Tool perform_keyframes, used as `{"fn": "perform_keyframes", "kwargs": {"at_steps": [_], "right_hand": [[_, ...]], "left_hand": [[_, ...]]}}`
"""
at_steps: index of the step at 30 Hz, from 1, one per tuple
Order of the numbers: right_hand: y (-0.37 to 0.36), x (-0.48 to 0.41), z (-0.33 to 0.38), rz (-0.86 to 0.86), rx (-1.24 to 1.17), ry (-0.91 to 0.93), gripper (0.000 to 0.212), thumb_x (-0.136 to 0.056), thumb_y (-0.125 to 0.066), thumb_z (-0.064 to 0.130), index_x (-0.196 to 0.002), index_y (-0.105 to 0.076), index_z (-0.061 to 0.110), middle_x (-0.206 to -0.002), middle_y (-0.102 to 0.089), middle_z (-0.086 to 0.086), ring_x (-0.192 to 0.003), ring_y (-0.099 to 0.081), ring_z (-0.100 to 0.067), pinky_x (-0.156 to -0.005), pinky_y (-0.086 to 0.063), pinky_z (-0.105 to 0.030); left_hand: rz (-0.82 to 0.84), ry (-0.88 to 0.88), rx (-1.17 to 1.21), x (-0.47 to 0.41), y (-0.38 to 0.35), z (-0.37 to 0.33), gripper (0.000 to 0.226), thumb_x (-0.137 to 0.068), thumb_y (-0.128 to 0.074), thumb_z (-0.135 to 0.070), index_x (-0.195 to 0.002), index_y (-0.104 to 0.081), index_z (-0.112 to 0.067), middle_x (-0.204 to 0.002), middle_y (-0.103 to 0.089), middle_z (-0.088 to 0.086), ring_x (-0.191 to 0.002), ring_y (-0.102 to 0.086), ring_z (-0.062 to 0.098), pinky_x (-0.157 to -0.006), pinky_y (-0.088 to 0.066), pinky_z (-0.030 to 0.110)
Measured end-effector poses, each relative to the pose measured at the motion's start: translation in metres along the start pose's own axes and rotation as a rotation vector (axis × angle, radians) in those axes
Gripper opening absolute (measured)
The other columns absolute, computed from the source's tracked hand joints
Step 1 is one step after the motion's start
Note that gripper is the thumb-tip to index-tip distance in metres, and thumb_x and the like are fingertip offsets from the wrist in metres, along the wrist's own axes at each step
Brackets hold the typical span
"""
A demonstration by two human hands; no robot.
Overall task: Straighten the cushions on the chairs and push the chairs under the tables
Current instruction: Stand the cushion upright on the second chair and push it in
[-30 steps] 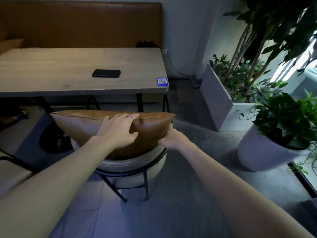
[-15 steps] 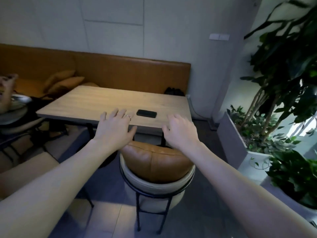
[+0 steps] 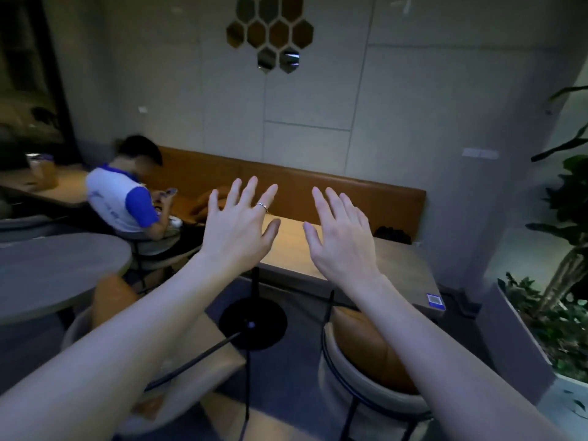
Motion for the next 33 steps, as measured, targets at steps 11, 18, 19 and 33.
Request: {"fn": "perform_keyframes", "kwargs": {"at_steps": [11, 18, 19, 33], "right_hand": [[-0.072, -0.036, 0.165, 0.034, -0.170, 0.137, 0.062, -0.107, -0.042, 0.046, -0.163, -0.033, 0.022, -0.167, -0.037, -0.014, -0.154, -0.032, -0.036, -0.121, -0.032, -0.055], [-0.163, -0.051, 0.238, 0.164, -0.252, 0.184, 0.063, -0.107, -0.041, 0.047, -0.165, -0.028, 0.025, -0.170, -0.031, -0.014, -0.156, -0.028, -0.035, -0.122, -0.029, -0.056], [-0.177, -0.052, 0.248, 0.183, -0.264, 0.189, 0.064, -0.107, -0.040, 0.047, -0.165, -0.027, 0.025, -0.170, -0.030, -0.014, -0.156, -0.028, -0.035, -0.122, -0.029, -0.056], [-0.447, -0.069, 0.327, 0.589, -0.316, 0.099, 0.070, -0.106, -0.036, 0.058, -0.167, -0.016, 0.030, -0.174, -0.018, -0.011, -0.158, -0.020, -0.036, -0.123, -0.022, -0.059]], "left_hand": [[0.003, 0.219, -0.105, 0.050, 0.028, 0.175, 0.065, -0.102, -0.035, -0.055, -0.162, -0.023, -0.033, -0.170, -0.020, 0.012, -0.156, -0.013, 0.038, -0.118, -0.014, 0.065], [0.063, 0.360, -0.135, 0.072, 0.003, 0.274, 0.066, -0.100, -0.040, -0.053, -0.161, -0.026, -0.030, -0.167, -0.026, 0.014, -0.154, -0.018, 0.039, -0.115, -0.020, 0.068], [0.080, 0.380, -0.136, 0.075, -0.003, 0.287, 0.066, -0.100, -0.041, -0.053, -0.161, -0.026, -0.030, -0.168, -0.025, 0.013, -0.154, -0.017, 0.039, -0.115, -0.020, 0.067], [0.489, 0.578, -0.075, 0.077, -0.195, 0.468, 0.073, -0.098, -0.047, -0.056, -0.161, -0.018, -0.034, -0.171, -0.017, 0.008, -0.155, -0.013, 0.035, -0.115, -0.021, 0.065]]}}
Point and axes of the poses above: each hand's wrist, its own x-axis away from the middle knuckle, its own y-axis out of the back of the hand, z = x × y, the point moved 8 cm from there along -x, towards the middle knuckle
